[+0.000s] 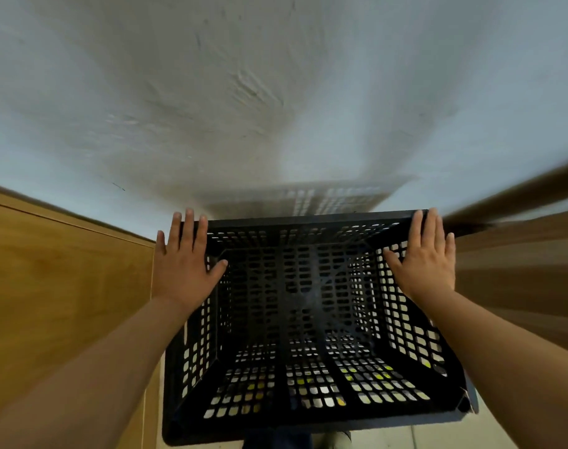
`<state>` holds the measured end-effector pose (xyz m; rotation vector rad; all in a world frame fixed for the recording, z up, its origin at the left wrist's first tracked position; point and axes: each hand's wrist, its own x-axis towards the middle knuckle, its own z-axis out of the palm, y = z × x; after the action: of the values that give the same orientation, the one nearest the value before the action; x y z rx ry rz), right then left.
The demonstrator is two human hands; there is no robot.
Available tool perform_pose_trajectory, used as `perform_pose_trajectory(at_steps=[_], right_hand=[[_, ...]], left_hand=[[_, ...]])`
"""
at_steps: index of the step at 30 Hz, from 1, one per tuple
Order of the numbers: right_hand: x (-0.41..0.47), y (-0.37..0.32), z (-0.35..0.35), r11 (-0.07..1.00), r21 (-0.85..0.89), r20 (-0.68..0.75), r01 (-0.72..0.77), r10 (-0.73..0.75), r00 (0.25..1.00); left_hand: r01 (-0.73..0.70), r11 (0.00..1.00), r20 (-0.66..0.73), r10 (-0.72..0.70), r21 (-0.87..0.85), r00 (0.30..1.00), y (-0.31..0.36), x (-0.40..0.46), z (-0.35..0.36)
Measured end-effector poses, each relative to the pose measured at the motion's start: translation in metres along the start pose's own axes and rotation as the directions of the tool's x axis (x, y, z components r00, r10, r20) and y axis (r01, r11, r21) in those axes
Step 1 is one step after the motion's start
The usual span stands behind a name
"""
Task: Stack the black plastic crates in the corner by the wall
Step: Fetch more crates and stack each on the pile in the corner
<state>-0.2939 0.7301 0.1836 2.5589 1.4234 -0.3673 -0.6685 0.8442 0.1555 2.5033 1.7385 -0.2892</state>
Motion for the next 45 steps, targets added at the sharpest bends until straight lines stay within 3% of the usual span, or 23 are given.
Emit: perform_pose_trajectory(at_steps=[7, 11, 14, 17, 22, 29, 36, 45], right_hand=[[0.001, 0.003, -0.011, 1.000, -0.003, 0.101, 0.009, -0.009, 0.995], [-0.007, 0.009, -0.037, 0.975, 0.216, 0.199, -0.045, 0.001, 0.980], [-0.039, 0.017, -0.050, 0.921, 0.348, 0.181, -0.174, 0.116, 0.977], [-0.080, 0.026, -0.057, 0.840, 0.469, 0.236, -0.271, 0.176, 0.956], [-0.149, 0.055, -0.066, 0.807, 0.491, 0.314, -0.327, 0.186, 0.931], [-0.244, 0.100, -0.074, 0.756, 0.414, 0.450, -0.507, 0.315, 0.836], [-0.330, 0.134, -0.100, 0.647, 0.403, 0.485, -0.647, 0.448, 0.751], [-0.453, 0.187, -0.124, 0.390, 0.565, 0.462, -0.727, 0.580, 0.671]], left_hand=[[0.006, 1.000, 0.038, -0.007, 0.019, 0.999, 0.002, -0.001, -0.004], [0.022, 0.999, 0.153, -0.025, 0.023, 0.988, 0.008, -0.002, -0.019], [0.041, 0.998, 0.200, -0.033, -0.036, 0.979, 0.025, -0.016, -0.039], [-0.036, 0.987, 0.185, 0.065, -0.159, 0.981, 0.055, -0.045, -0.062], [-0.164, 0.924, 0.254, 0.260, -0.345, 0.932, 0.112, -0.082, -0.094], [-0.348, 0.854, 0.228, 0.454, -0.387, 0.861, 0.178, -0.120, -0.138], [-0.535, 0.762, 0.181, 0.622, -0.366, 0.762, 0.231, -0.158, -0.182], [-0.638, 0.649, 0.153, 0.741, -0.415, 0.654, 0.307, -0.234, -0.224]])
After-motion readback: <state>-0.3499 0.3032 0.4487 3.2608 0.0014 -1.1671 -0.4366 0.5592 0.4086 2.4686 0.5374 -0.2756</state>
